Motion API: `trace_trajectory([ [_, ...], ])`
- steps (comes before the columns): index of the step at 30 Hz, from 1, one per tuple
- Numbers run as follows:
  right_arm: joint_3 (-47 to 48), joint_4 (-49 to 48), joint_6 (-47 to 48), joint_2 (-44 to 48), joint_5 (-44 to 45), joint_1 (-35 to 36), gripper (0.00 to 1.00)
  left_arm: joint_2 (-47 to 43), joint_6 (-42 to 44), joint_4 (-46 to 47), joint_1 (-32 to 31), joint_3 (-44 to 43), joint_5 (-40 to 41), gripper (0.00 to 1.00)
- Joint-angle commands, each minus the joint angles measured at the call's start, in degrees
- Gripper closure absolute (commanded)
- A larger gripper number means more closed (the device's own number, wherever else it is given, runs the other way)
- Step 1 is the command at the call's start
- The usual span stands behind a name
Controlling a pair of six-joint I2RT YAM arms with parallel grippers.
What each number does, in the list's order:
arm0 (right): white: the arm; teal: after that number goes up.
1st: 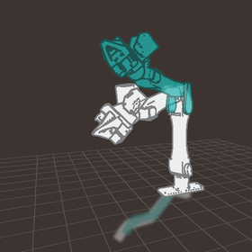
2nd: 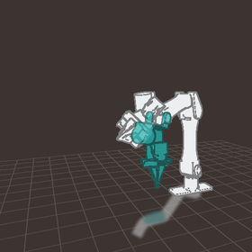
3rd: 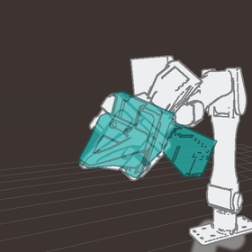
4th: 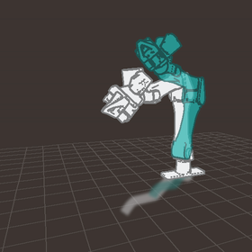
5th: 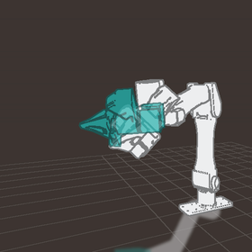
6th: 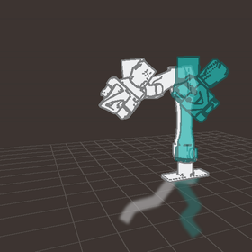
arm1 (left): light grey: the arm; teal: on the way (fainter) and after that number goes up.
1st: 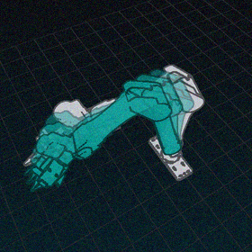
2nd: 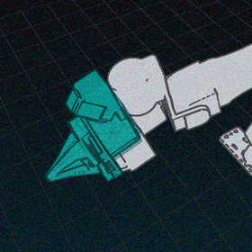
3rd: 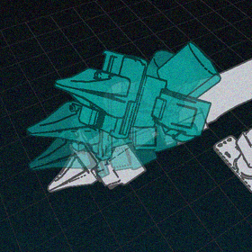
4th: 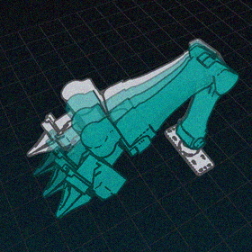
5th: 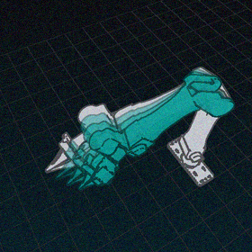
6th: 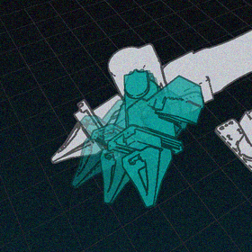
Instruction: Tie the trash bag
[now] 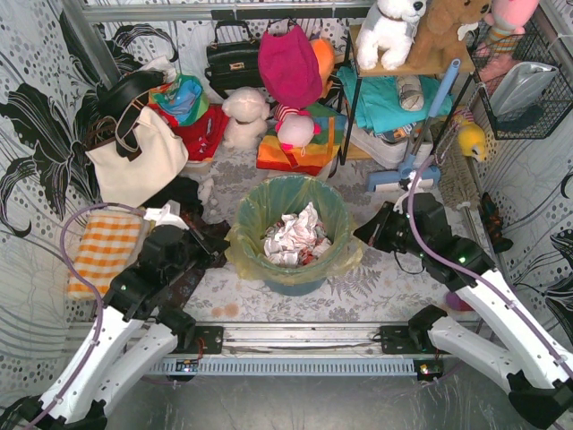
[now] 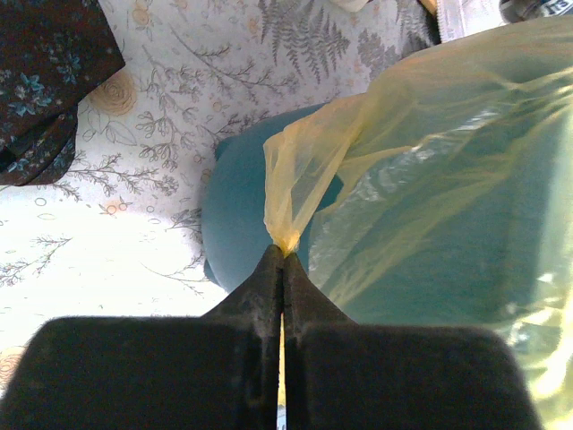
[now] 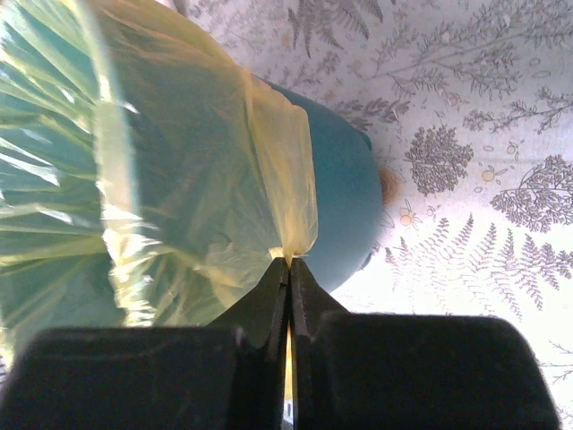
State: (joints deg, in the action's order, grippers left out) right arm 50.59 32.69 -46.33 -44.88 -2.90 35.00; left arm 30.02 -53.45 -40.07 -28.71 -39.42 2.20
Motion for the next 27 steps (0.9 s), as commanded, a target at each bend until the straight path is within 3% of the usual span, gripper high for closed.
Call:
trace_trajectory([
  [1,5.8,4.1,-2.3,1.9,3.7,-0.3,1.0,-0.3,1.8,-2.2,0.3,-4.4,2.4,1.0],
  [12,13.3,-0.1,-0.9,-1.0,-1.2,-0.2,1.0,2.2,5.9,-4.5,0.2,-15.1,2.3,1.0],
  [27,13.7,-15.3,-1.8,-3.5,-12.0,-0.3,1.0,7.8,6.9,-2.0,0.2,-24.2,-8.6,1.0],
])
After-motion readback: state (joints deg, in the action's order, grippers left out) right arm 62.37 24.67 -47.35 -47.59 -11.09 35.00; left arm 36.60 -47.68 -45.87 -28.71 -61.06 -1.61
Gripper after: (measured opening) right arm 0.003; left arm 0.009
